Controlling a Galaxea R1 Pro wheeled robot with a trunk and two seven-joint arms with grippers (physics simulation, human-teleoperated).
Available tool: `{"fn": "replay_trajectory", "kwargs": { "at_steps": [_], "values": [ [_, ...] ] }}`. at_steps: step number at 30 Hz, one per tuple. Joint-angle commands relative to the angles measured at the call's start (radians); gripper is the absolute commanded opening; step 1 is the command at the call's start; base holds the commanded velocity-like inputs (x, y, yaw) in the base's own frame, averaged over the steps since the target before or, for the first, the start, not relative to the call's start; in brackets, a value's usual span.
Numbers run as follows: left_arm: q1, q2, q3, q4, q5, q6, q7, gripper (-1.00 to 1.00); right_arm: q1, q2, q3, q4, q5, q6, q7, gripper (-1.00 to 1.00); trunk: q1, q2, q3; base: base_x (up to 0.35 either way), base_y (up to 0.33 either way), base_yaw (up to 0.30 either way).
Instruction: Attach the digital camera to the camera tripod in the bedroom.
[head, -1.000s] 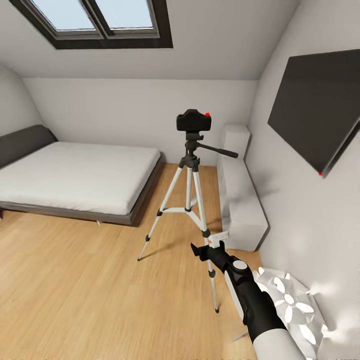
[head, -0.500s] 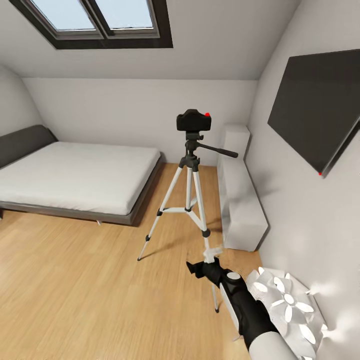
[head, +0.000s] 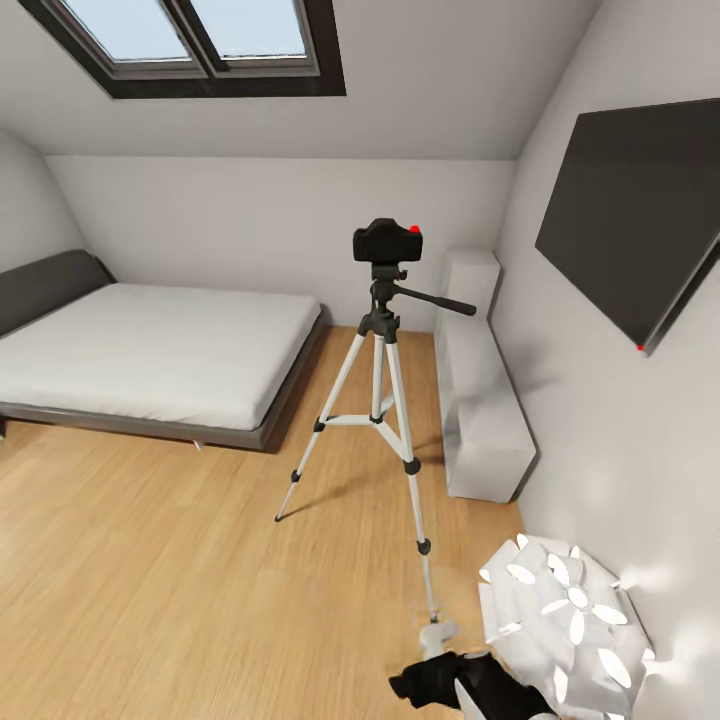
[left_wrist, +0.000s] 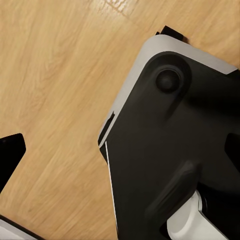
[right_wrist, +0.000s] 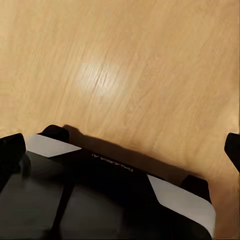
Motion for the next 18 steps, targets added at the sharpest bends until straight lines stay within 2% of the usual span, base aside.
{"fn": "replay_trajectory", "kwargs": {
  "at_steps": [1, 9, 18],
  "values": [
    [-0.001, 0.000, -0.008, 0.000, 0.007, 0.003, 0.003, 1.00, 0.000, -0.011, 0.001, 0.032, 0.008, -0.002, 0.003, 1.00, 0.001, -0.002, -0.002, 0.000, 0.000, 0.000],
    [-0.001, 0.001, -0.008, 0.000, 0.008, 0.003, 0.004, 1.00, 0.004, -0.094, 0.002, 0.244, 0.003, -0.082, 0.002, 1.00, 0.001, -0.002, -0.002, 0.000, 0.000, 0.000],
    [-0.001, 0.000, -0.008, 0.000, 0.011, 0.004, 0.004, 1.00, 0.022, -0.181, 0.002, 0.295, 0.000, -0.125, 0.000, 1.00, 0.001, -0.002, -0.002, 0.000, 0.000, 0.000]
  ]
}}
